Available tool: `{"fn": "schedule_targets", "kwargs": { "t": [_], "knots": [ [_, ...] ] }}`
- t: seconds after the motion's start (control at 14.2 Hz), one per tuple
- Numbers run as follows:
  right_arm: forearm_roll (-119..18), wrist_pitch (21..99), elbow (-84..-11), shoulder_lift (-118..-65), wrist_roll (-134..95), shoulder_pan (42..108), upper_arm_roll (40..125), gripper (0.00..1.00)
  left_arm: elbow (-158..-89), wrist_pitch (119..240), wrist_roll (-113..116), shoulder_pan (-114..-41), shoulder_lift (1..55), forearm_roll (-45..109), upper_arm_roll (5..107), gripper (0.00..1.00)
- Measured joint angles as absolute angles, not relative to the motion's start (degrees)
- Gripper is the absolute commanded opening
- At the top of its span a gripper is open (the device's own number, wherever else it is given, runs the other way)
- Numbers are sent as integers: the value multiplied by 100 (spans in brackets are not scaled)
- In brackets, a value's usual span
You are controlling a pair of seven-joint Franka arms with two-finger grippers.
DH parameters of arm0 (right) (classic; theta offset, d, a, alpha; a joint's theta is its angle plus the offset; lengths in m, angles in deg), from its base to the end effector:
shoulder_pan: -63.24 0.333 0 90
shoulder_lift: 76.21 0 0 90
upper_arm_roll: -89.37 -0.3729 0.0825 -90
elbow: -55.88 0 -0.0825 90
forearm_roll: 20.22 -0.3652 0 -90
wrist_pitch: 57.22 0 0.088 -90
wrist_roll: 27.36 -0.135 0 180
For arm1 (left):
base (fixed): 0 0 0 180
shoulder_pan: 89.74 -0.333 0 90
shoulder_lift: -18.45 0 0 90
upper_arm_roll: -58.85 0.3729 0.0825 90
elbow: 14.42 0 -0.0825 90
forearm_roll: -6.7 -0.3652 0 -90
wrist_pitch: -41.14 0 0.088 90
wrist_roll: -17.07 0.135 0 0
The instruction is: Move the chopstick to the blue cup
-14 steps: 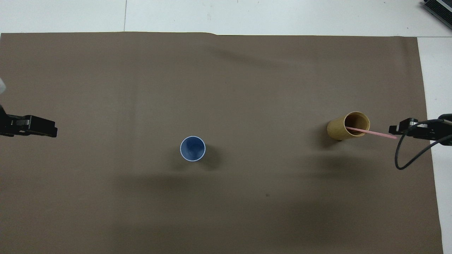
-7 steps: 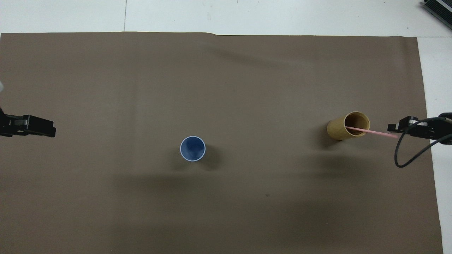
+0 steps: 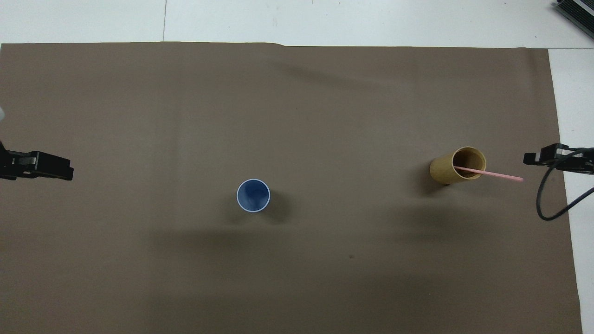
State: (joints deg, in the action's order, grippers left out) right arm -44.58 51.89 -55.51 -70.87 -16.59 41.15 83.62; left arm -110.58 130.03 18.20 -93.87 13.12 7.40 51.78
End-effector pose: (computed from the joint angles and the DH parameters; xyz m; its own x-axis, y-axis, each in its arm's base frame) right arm 0.5099 -0.1050 0.5680 0.9650 -0.2432 0.0982 -0.1903 -0.9068 -0.3761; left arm 0.4966 -0.0306 0.6509 0.9969 -0.0703 -0.0345 -0.0703 -0.9975 0.0015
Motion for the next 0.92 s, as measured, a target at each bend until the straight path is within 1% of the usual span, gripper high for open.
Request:
{"fn": "schedule_targets", "kwargs": {
  "t": [0.07,0.14,0.21,0.28,0.35,0.64,0.92],
  "knots": [
    [-4265,5029,-5430,-7052,-1795,4115,8349,0,-11058,13003,1820,-9387,1312,740,5178,100],
    [-4103,4950,-5349,-7023,-1898,4116,8332,6,-11058,13003,1820,-9387,1312,740,5178,100],
    [-3979,4934,-5318,-7001,-1951,4118,8317,41,-11058,13003,1820,-9387,1312,740,5178,100],
    [-3869,4932,-5318,-6997,-1986,4121,8305,52,-11058,13003,1820,-9387,1312,740,5178,100],
    [-3812,4931,-5340,-7009,-2009,4122,8296,55,-11058,13003,1820,-9387,1312,740,5178,100],
    [-3783,5027,-5554,-7160,-2012,4127,8293,55,-11058,13003,1820,-9387,1312,740,5180,100],
    [-3783,5143,-5817,-7166,-2012,4139,8290,55,-11058,13003,1820,-9387,1312,740,5180,100]
  ]
}}
